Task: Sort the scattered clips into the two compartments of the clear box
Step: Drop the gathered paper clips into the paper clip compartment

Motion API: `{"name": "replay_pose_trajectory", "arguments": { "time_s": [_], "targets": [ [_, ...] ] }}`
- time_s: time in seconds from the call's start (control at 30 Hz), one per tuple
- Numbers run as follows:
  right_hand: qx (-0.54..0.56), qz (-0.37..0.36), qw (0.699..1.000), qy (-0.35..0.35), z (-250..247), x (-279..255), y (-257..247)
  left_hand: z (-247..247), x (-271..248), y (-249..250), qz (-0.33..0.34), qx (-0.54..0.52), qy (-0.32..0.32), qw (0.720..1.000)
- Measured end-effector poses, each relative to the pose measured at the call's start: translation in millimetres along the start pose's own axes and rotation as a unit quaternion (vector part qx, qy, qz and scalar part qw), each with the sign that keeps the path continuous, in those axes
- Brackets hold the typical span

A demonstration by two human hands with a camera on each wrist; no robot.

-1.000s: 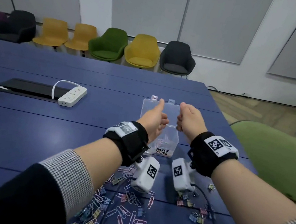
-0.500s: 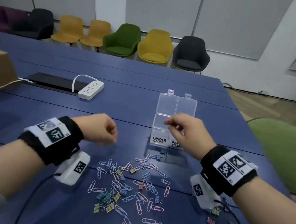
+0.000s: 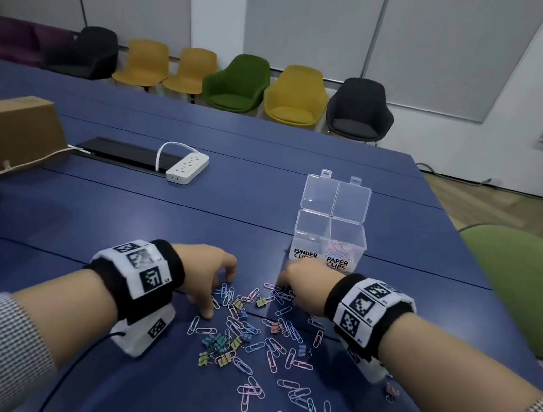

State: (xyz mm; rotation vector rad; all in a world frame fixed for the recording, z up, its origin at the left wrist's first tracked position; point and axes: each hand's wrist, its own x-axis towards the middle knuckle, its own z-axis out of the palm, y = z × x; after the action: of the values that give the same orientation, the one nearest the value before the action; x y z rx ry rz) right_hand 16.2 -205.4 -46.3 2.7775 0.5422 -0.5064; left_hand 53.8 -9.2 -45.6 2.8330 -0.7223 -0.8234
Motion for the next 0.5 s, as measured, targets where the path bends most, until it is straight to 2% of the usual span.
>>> {"name": "replay_pose_trajectory", "arguments": {
  "time_s": [0.17, 0.5],
  "targets": [
    [0.033, -0.008, 0.998, 0.052, 11.4, -3.0, -7.6, -2.8, 6.1, 5.0, 0.031, 0.005, 0.022, 0.999],
    [0.076, 0.026, 0.995, 0.065, 10.4, -11.0, -18.3, 0.7, 11.4, 9.8, 0.047, 0.022, 0.017, 0.999]
  ]
}}
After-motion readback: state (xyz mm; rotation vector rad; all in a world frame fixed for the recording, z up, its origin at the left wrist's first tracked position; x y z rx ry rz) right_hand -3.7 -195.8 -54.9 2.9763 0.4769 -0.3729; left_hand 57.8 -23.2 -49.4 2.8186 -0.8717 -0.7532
